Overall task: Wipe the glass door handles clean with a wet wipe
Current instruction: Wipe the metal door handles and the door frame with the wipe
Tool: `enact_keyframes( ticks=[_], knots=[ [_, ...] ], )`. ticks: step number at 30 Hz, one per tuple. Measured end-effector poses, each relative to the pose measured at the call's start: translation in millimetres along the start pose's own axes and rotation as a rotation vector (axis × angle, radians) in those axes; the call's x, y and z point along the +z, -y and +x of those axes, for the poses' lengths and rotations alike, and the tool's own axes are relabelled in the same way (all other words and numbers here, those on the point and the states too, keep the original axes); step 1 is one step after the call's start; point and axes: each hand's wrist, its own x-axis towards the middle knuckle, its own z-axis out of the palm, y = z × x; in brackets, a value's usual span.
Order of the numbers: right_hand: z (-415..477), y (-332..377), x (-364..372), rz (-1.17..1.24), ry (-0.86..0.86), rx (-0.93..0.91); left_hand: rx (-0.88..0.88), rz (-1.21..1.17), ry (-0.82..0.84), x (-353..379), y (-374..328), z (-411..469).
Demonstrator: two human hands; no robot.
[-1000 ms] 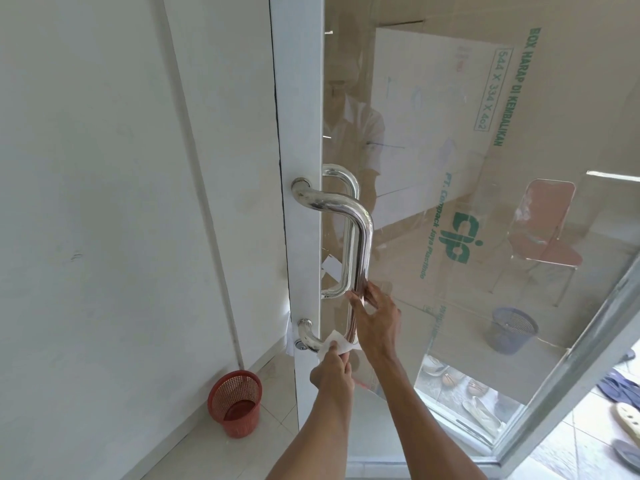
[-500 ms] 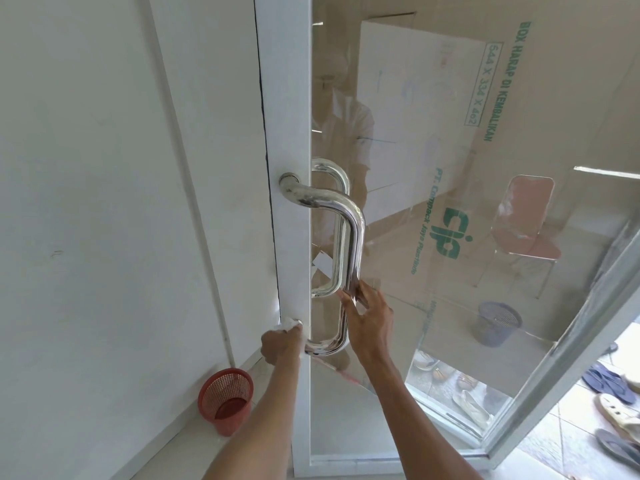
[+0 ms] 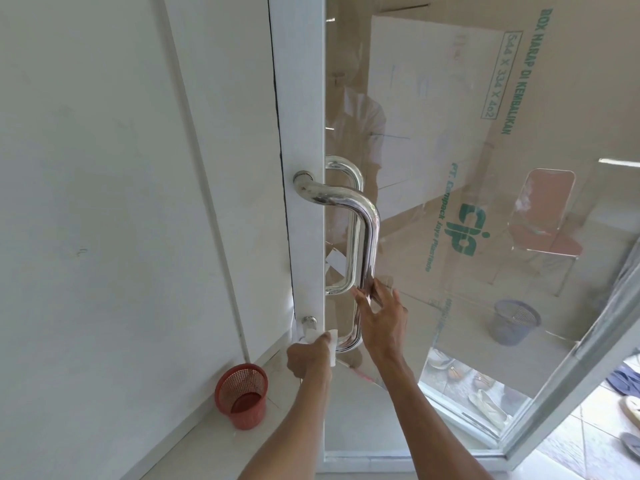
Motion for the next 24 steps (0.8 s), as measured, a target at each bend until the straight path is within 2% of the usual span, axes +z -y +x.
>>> enact_keyframes(
  ticks=[2, 7, 10, 13, 16, 18, 19, 21, 24],
  knots=[
    [0, 1, -1, 0.005, -0.001, -0.005, 0.007, 0.014, -0.026, 0, -10, 6],
    [-3, -4, -4, 0.009, 0.013, -0.035, 0.165, 0.19, -0.071, 3, -32, 31],
    [-2, -5, -5, 0.008, 0.002, -0.051, 0.157, 0.211, -0.073, 5, -40, 35],
    [-2, -4, -2, 0.002, -0.007, -0.046, 0.05, 0.053, -0.002, 0, -36, 34],
    [1, -1, -3, -0.004, -0.002, -0.037, -0.121, -0.375, 0.105, -7, -16, 40],
    [1, 0, -3, -0.005, 0.008, -0.026, -0.252, -0.685, 0.305, -9, 1, 38],
    [0, 0, -4, -0.004, 0.015, -0.016, -0.289, -0.767, 0.381, -9, 8, 36],
    [-2, 0, -4, 0.004, 0.017, -0.004, -0.314, -0.823, 0.464, -10, 18, 36],
    [-5, 1, -5, 0.005, 0.005, -0.006, -0.305, -0.785, 0.495, -13, 14, 43]
  ],
)
